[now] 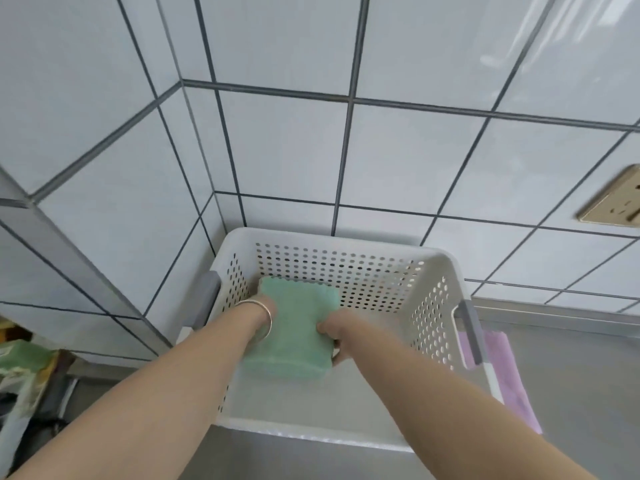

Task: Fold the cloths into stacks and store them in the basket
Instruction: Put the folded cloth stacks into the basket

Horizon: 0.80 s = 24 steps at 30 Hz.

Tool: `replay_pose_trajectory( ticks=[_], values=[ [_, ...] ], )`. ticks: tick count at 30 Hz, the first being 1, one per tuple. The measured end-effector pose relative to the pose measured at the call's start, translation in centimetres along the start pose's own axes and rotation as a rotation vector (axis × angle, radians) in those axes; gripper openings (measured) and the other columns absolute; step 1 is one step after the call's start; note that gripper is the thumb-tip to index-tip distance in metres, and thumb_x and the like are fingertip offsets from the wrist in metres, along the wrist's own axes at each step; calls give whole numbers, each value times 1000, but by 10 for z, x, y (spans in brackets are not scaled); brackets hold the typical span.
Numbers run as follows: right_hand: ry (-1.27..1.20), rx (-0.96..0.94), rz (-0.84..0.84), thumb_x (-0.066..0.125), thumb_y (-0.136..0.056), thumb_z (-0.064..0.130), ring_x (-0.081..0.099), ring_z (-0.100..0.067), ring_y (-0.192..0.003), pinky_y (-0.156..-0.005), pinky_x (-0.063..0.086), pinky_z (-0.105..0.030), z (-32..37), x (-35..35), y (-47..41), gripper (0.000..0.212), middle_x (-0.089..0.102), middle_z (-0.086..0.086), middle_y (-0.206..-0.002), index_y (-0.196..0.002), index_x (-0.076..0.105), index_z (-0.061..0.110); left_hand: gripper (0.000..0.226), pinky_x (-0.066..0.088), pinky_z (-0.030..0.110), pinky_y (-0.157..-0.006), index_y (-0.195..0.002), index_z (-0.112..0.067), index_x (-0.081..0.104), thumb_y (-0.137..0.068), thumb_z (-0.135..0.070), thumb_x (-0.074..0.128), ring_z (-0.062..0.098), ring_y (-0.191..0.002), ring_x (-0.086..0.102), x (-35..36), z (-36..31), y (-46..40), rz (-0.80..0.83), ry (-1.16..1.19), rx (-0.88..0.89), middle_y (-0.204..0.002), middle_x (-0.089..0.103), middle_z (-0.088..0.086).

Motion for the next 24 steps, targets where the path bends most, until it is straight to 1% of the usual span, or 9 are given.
replay_pose_trajectory(
  ticks=[2, 4, 9, 11, 15, 18, 20, 22, 24],
  values=[
    [4, 11, 16, 35, -98, 5, 48, -33, -123, -98, 40, -59, 1, 6, -9, 34, 47, -16, -135, -131, 41, 2, 43, 12, 28, -111, -136, 6, 30, -96, -8, 39, 28, -136, 33, -8, 4, -3, 10, -284, 17, -148, 32, 19],
    [10, 30, 14, 34, -99, 5, 49, -33, -122, -98, 40, -59, 1, 11, -13, 34, 48, -16, -134, -131, 41, 2, 40, 18, 29, -110, -135, 7, 33, -96, -5, 34, 29, -136, 34, -5, 7, -11, 3, -381, 114, -147, 33, 20],
    [22, 38, 5, 36, -98, 4, 50, -32, -120, -96, 43, -54, 2, 15, -25, 33, 50, -16, -132, -130, 42, 1, 40, 33, 34, -109, -132, 4, 42, -93, -6, 42, 30, -132, 40, 13, 18, -30, 28, -185, 46, -143, 41, 17],
    [93, 20, -2, 38, -97, 5, 51, -34, -119, -96, 45, -53, 2, 16, -27, 34, 50, -18, -132, -130, 42, 0, 37, 40, 34, -103, -130, -1, 47, -94, -8, 43, 28, -127, 47, 15, 21, -35, 6, -289, 62, -138, 48, 14],
    [217, -35, -1, 45, -95, 15, 57, -33, -111, -91, 52, -43, 6, 15, -29, 33, 54, -17, -126, -124, 46, 0, 42, 42, 34, -101, -134, -1, 39, -92, 1, 35, 28, -123, 49, 10, 19, -46, -109, -247, -51, -138, 46, 14],
    [664, -290, -226, 52, -90, 20, 59, -25, -96, -88, 50, -36, 16, 10, -23, 25, 53, -10, -108, -108, 49, 2, 41, 45, 33, -94, -130, -2, 44, -89, 0, 43, 27, -119, 51, 2, 12, -44, -256, -196, -29, -134, 46, 11],
    [1001, -565, -424, 59, -87, 21, 48, -26, -110, -88, 46, -36, 20, 10, -12, 43, 43, -10, -122, -122, 41, 5, 44, 44, 35, -97, -130, -3, 42, -88, -9, 51, 28, -121, 49, 11, 9, -47, -279, -194, -13, -135, 45, 12],
    [1287, -775, -410, 64, -83, 32, 37, -26, -123, -94, 41, -38, 17, 15, -9, 60, 34, -10, -136, -131, 36, 8, 73, 42, 37, -102, -138, -3, 28, -79, -23, 67, 29, -127, 41, 22, 7, -54, -242, -240, 24, -139, 38, 14],
    [1390, -801, -293, 65, -80, 41, 24, -26, -135, -105, 34, -40, 9, 17, -15, 75, 24, -11, -147, -138, 31, 10, 100, 39, 40, -107, -143, -4, 16, -69, -34, 76, 31, -133, 31, 28, 9, -56, -190, -313, 30, -145, 27, 16]
  ],
)
Point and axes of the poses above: each hand's wrist, its own y-axis away from the middle knuckle, its own x-axis out of the palm, z = x × y, the point moved 2 cm from there along -y, towards the middle knuckle
